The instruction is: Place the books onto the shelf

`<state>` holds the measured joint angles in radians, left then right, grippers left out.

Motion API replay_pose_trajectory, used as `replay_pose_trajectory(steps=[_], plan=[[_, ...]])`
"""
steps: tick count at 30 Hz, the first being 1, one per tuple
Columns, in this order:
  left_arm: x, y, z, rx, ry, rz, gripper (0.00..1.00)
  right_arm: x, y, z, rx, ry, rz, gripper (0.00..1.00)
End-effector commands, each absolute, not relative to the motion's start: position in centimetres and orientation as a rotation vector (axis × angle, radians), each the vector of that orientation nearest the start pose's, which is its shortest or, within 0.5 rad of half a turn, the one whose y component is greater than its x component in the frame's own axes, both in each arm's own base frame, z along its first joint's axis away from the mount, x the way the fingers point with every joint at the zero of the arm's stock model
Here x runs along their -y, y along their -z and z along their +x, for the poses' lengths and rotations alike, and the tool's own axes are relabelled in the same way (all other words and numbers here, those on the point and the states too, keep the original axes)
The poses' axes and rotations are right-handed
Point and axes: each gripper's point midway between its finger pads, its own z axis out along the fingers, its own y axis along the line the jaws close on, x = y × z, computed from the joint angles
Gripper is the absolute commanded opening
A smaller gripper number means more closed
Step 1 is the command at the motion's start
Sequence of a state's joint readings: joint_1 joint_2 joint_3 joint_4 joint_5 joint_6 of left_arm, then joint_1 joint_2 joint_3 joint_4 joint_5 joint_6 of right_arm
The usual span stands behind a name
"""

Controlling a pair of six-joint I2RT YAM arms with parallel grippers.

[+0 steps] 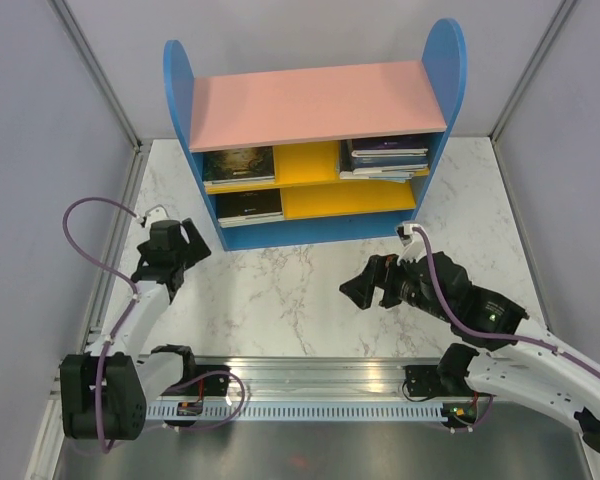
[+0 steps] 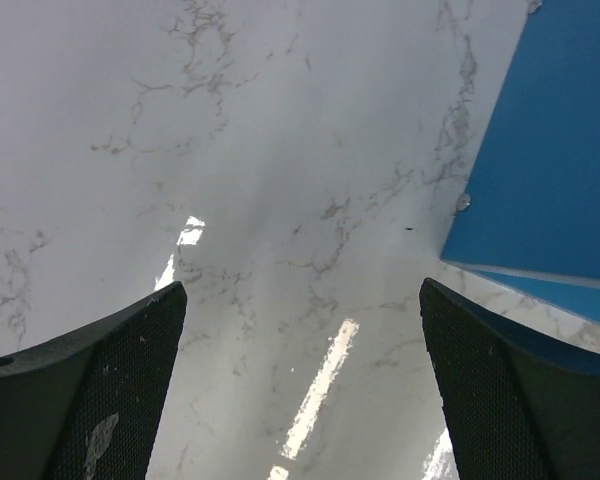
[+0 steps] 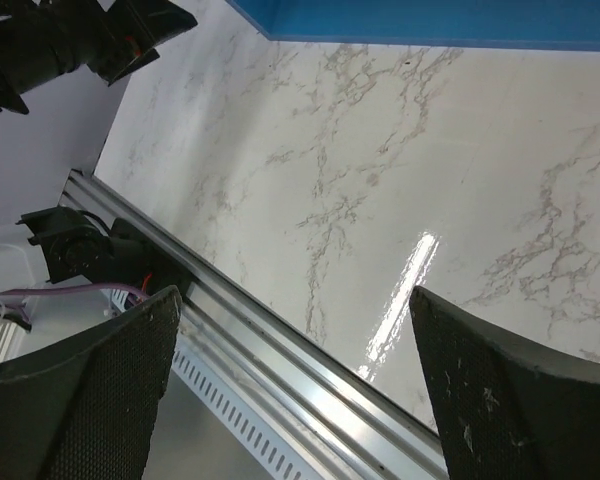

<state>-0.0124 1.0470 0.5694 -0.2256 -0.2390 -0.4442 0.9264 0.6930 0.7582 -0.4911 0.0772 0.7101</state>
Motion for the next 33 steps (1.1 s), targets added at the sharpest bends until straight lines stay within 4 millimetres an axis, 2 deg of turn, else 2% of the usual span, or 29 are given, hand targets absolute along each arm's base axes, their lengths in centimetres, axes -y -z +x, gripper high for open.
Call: replay_pose_trajectory(steps=[1,2,4,6,7,9,10,11,12,13,15,16,20,26,29,31,32,33], plan=[[-5.4,-12.9,33.0,-1.889,-0.176,-0.58,0.99,-21.0,-23.7,15.9,-2.08,-0.864,-0.161,0.98],[-5.4,-11.6,33.0,-1.907,-0.185,-0.578,0.99,-20.9,-23.8,16.0,-2.075,-0.86,-0.162,0.98],[-5.1,-11.8,34.3,-1.858,-0.154,-0.549,0.99,-20.6,-23.8,16.1,-2.071,-0.843,-0.152,0.98],[-4.7,-9.7,34.8,-1.888,-0.142,-0.516,0.98,-20.2,-23.7,16.6,-2.067,-0.818,-0.119,0.98],[-4.6,-10.4,35.7,-1.837,-0.126,-0.499,0.97,-20.1,-23.7,16.7,-2.064,-0.813,-0.104,0.98],[-4.2,-8.9,36.0,-1.848,-0.113,-0.461,0.97,-20.0,-23.7,16.9,-2.057,-0.813,-0.083,0.98],[-4.0,-9.0,36.4,-1.858,-0.104,-0.448,0.96,-20.1,-24.1,17.0,-2.036,-0.83,-0.074,0.98],[-2.9,-10.0,37.5,-1.804,-0.037,-0.397,0.96,-20.1,-24.2,17.0,-2.029,-0.836,-0.066,0.98],[-2.8,-9.1,37.9,-1.856,-0.062,-0.337,0.95,-20.1,-24.1,17.0,-2.029,-0.846,-0.049,0.98],[-2.7,-9.1,38.4,-1.864,-0.069,-0.316,0.94,-20.2,-24.5,17.0,-2.013,-0.862,-0.036,0.98],[-2.4,-10.4,39.4,-1.811,-0.067,-0.241,0.95,-20.3,-24.3,17.0,-2.012,-0.877,-0.02,0.98],[-2.2,-10.2,39.3,-1.796,-0.06,-0.224,0.98,-20.4,-24.2,17.1,-2.008,-0.882,-0.013,0.98],[-1.6,-10.4,38.8,-1.768,-0.057,-0.192,0.99,-20.8,-23.4,17.4,-2.017,-0.878,-0.009,0.98],[-1.3,-10.5,38.7,-1.75,-0.084,-0.177,1.0,-22.0,-23.9,18.4,-1.985,-0.884,-0.026,0.98],[-0.7,-10.7,38.1,-1.71,-0.109,-0.152,1.0,-21.8,-25.6,19.4,-1.939,-0.837,-0.041,0.98],[0.3,-11.3,36.5,-1.616,-0.065,-0.092,1.0,-21.5,-26.4,19.9,-1.908,-0.813,-0.027,0.98],[0.2,-11.7,36.2,-1.566,-0.087,-0.093,1.0,-21.3,-26.8,20.1,-1.896,-0.805,-0.015,0.98],[0.6,-11.3,36.5,-1.598,-0.123,-0.07,1.0,-21.2,-27.4,20.3,-1.881,-0.803,-0.008,0.98]])
